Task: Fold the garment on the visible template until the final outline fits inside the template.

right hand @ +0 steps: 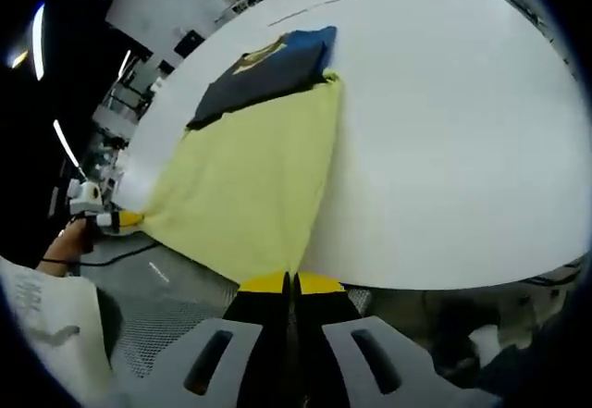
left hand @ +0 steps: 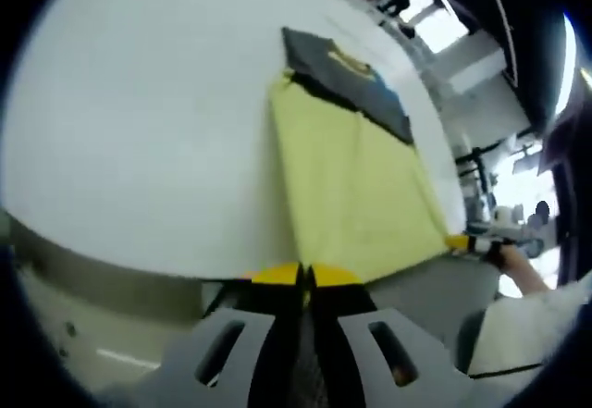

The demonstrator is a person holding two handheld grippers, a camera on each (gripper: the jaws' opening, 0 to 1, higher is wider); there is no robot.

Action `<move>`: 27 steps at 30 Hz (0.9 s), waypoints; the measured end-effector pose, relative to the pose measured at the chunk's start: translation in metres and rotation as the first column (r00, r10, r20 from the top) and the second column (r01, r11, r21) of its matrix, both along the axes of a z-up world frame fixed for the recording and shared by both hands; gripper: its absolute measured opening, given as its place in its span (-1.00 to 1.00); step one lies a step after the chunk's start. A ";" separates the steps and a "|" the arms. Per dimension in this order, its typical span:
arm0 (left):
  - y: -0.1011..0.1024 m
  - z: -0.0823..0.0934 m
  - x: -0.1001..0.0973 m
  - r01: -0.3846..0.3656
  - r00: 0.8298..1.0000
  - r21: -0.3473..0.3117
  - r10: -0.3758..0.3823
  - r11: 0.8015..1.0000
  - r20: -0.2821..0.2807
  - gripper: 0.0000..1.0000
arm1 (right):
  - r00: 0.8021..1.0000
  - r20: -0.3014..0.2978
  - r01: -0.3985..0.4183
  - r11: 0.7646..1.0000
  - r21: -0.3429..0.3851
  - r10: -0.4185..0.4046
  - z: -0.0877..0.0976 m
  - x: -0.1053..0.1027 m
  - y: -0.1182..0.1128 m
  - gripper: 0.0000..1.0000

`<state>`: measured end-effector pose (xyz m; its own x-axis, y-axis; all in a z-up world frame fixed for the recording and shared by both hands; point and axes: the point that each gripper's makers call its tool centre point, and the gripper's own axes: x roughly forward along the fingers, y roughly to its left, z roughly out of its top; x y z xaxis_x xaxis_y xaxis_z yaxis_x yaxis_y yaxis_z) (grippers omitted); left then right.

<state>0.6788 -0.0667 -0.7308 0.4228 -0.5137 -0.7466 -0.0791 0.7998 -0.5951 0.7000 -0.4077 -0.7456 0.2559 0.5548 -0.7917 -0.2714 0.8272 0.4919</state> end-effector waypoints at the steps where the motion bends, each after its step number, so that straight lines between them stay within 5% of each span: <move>1: 0.000 0.004 -0.002 0.000 1.000 -0.001 0.000 1.000 0.005 -1.00 | 1.000 -0.004 -0.003 1.000 0.002 0.003 0.001 -0.003 -0.001 -0.95; 8: 0.002 0.043 -0.003 -0.075 0.995 -0.090 0.080 0.993 0.059 -1.00 | 0.989 -0.056 0.142 0.977 0.161 -0.134 0.029 -0.005 -0.003 -0.95; 16: -0.003 0.081 0.000 -0.100 0.987 -0.140 0.116 0.985 0.112 -1.00 | 0.964 -0.073 0.265 0.894 0.362 -0.256 0.080 0.001 -0.002 -0.96; 20: -0.003 0.089 -0.010 -0.081 0.989 -0.130 0.096 0.988 0.113 -1.00 | 0.956 -0.075 0.290 0.871 0.396 -0.284 0.097 -0.007 -0.006 -0.96; 27: -0.004 0.098 -0.032 -0.082 0.991 -0.152 0.097 0.985 0.093 -1.00 | 0.955 -0.076 0.293 0.865 0.407 -0.287 0.110 -0.024 -0.005 -0.96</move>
